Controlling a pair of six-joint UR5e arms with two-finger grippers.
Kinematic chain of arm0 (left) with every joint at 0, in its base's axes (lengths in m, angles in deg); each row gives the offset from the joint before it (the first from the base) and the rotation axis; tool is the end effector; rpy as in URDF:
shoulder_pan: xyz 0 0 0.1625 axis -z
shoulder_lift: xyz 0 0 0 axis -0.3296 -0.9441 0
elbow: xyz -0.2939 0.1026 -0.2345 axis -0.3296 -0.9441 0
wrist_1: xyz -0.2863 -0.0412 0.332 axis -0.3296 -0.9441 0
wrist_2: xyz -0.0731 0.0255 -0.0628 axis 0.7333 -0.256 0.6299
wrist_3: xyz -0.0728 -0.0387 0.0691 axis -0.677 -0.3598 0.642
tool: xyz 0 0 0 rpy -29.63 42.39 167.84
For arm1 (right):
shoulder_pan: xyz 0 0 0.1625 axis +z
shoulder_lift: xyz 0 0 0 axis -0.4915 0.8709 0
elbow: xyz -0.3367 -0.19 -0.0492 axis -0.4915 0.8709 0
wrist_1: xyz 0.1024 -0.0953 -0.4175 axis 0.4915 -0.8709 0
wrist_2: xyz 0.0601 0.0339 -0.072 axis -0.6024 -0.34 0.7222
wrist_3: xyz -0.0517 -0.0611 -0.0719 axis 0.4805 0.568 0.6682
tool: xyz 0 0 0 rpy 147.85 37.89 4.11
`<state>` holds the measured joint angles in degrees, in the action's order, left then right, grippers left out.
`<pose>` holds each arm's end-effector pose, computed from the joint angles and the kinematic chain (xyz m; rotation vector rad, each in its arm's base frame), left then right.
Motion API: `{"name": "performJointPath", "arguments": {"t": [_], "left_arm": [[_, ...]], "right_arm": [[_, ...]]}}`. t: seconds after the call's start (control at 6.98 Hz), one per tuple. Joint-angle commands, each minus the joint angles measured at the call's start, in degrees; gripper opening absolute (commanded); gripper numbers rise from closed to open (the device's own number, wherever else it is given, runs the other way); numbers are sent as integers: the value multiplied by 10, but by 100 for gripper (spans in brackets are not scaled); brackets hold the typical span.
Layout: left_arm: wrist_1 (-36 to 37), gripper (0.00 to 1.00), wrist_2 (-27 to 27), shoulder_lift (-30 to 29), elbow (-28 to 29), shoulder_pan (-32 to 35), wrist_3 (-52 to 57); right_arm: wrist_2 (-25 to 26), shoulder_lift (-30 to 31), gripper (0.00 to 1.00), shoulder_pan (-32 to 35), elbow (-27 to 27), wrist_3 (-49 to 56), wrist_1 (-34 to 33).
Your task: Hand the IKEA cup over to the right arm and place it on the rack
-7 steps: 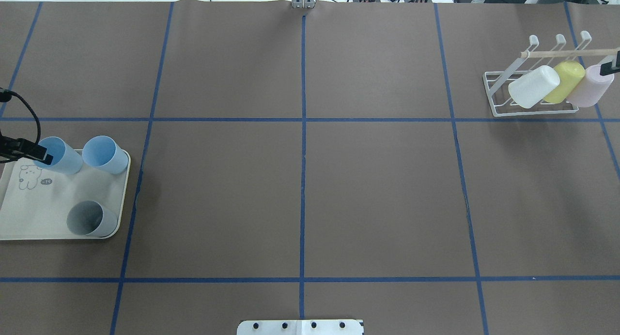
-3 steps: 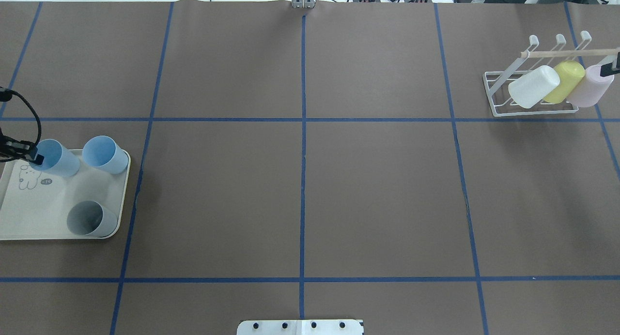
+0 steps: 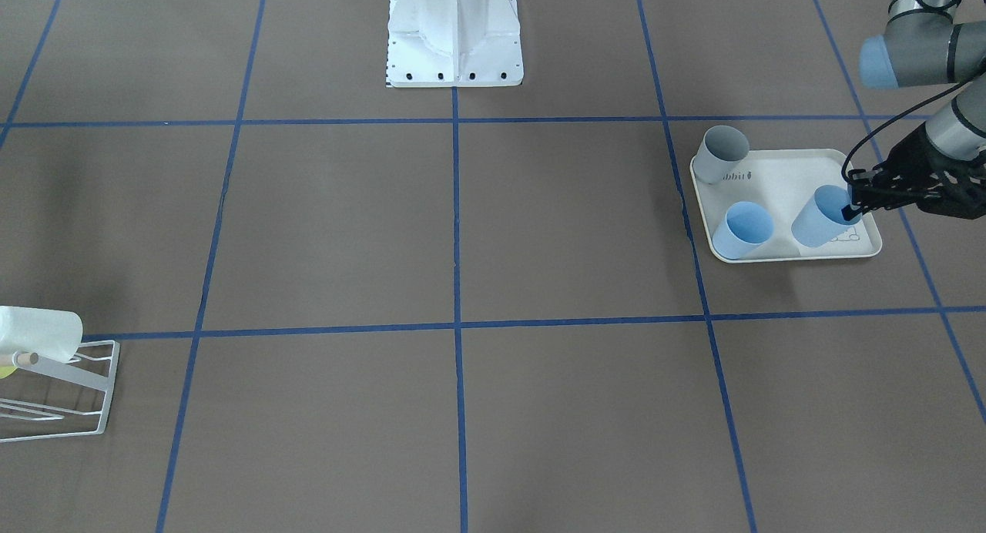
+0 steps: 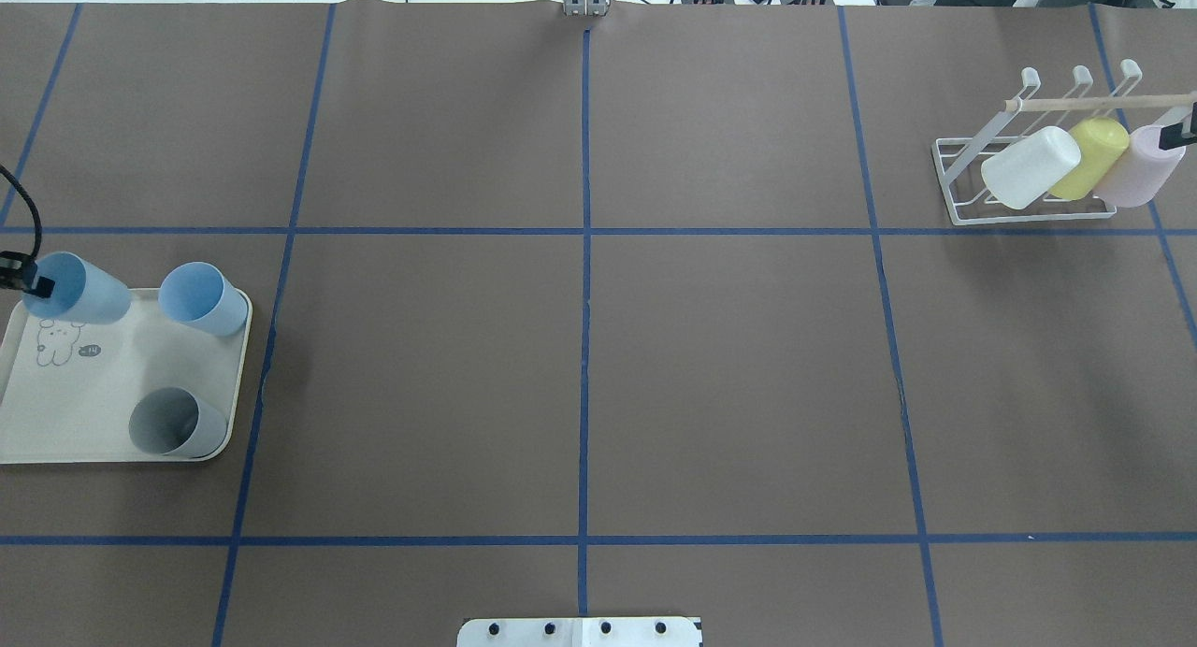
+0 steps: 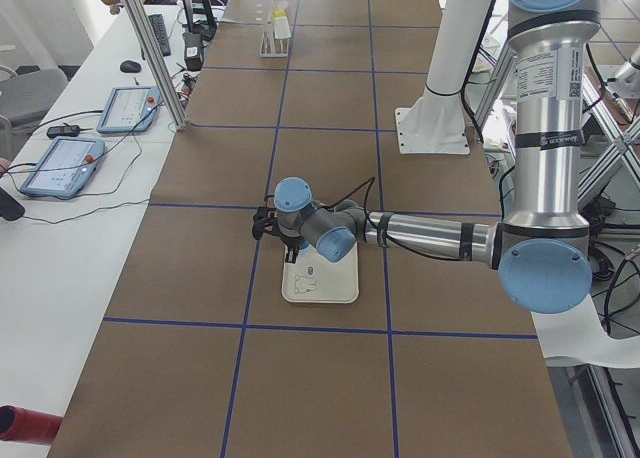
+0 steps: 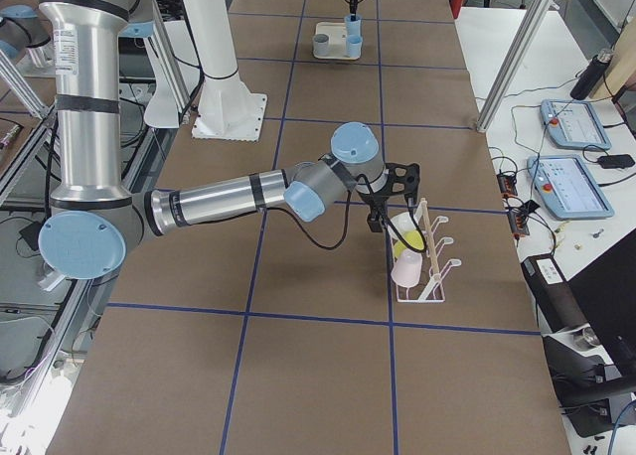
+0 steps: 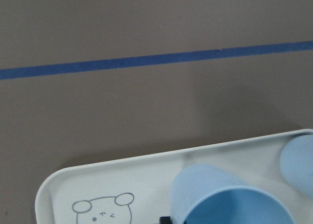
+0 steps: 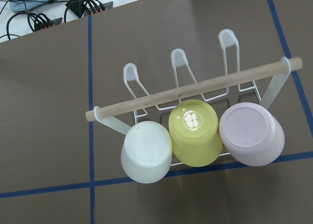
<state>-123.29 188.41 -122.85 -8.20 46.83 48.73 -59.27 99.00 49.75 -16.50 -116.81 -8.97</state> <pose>0.1548 -0.4979 0.5338 0.1567 0.9138 0.0509 -0.0408 -0.5237 0.4454 0.2547 -0.9845 0.2957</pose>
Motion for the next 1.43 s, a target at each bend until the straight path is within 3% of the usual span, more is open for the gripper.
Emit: {"name": "performJointPath", "arguments": {"t": [0.0, 0.14, 0.29, 0.57, 0.72, 0.86, 1.15, 1.29], "left_arm": [[60, 0, -1, 10, -92, 57, -2], [107, 0, 0, 9, -145, 57, -7], [138, 0, 2, -3, -192, 54, -78], [131, 0, 41, -74, -237, 49, -283], [115, 0, 73, -129, -234, 21, -362], [100, 0, 62, -205, -219, -37, -476], [85, 0, -62, -311, -201, -163, -622], [4, 0, -107, -330, -167, -189, -684]], "right_arm": [[-4, 0, 100, 0, -2, -2, 7], [-9, -1, 100, 0, -5, -4, 16], [-8, -1, 100, 0, -19, -18, 16], [-13, -8, 100, -22, -30, -77, 30], [-30, -9, 100, -41, -32, -138, 63], [-30, -13, 100, -55, -32, -190, 96], [-63, -38, 100, -64, -39, -319, 140], [-72, -52, 100, -75, -39, -410, 188]]}}
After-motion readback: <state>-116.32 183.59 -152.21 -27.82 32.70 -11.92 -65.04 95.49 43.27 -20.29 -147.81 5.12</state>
